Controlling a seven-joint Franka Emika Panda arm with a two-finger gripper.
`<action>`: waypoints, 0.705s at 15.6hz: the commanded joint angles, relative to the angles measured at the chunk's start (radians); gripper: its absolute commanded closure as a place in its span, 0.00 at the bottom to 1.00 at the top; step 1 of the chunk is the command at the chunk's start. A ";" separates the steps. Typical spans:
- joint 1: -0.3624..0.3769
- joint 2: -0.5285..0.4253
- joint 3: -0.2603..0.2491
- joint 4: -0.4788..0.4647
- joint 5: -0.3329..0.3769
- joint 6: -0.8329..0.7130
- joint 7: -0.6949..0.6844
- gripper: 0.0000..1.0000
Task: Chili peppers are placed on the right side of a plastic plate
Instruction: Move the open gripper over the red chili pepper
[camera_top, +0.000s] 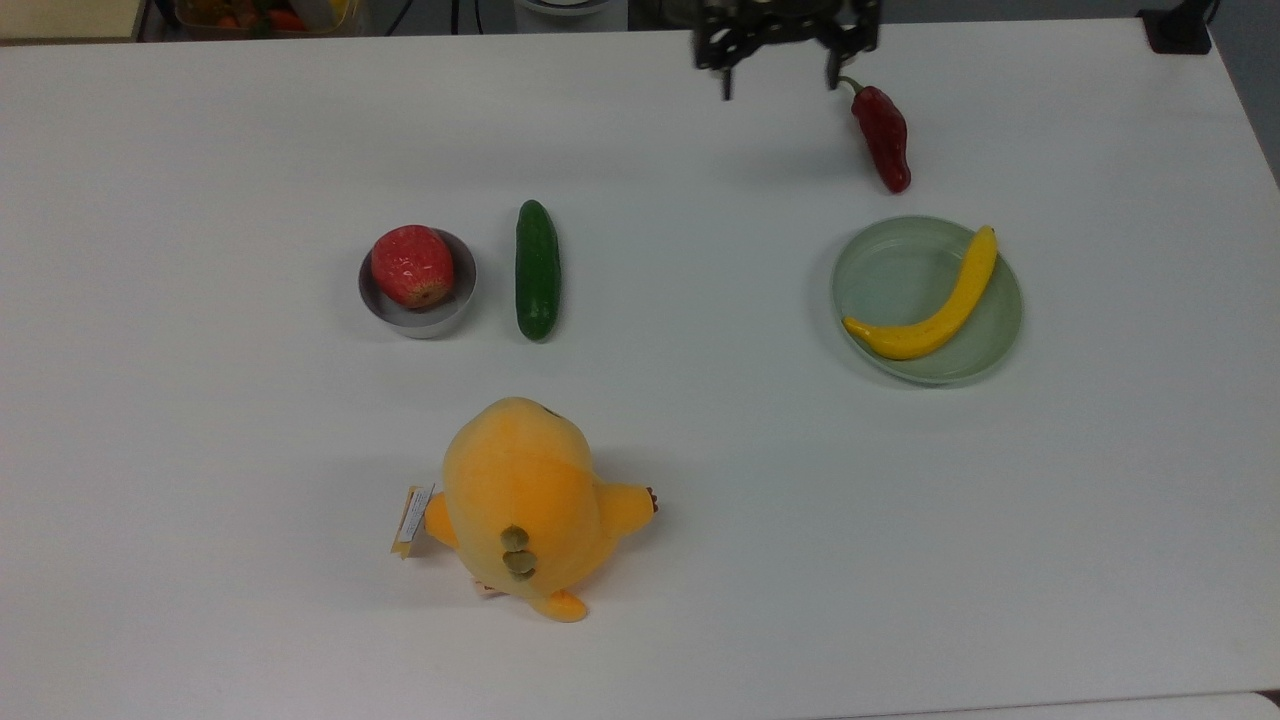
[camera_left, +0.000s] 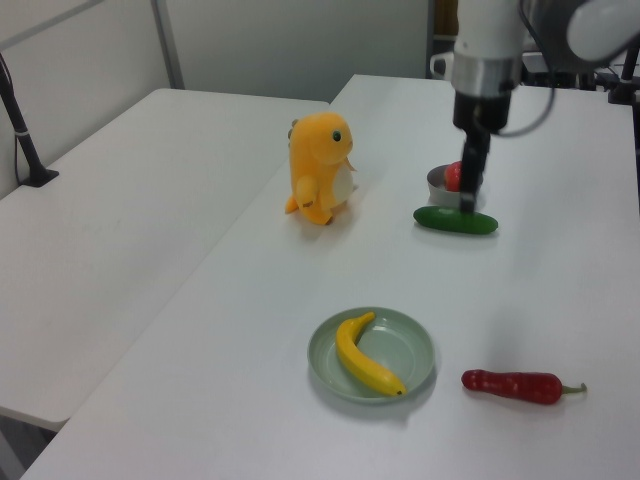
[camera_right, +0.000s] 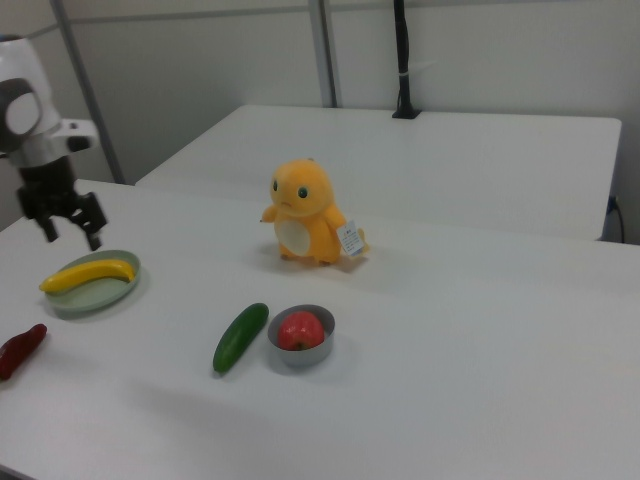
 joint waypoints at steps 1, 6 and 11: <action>0.029 -0.031 0.077 -0.054 0.016 -0.015 0.018 0.00; 0.041 0.018 0.171 -0.069 0.016 0.002 0.050 0.00; 0.107 0.115 0.180 -0.068 0.011 0.037 0.134 0.00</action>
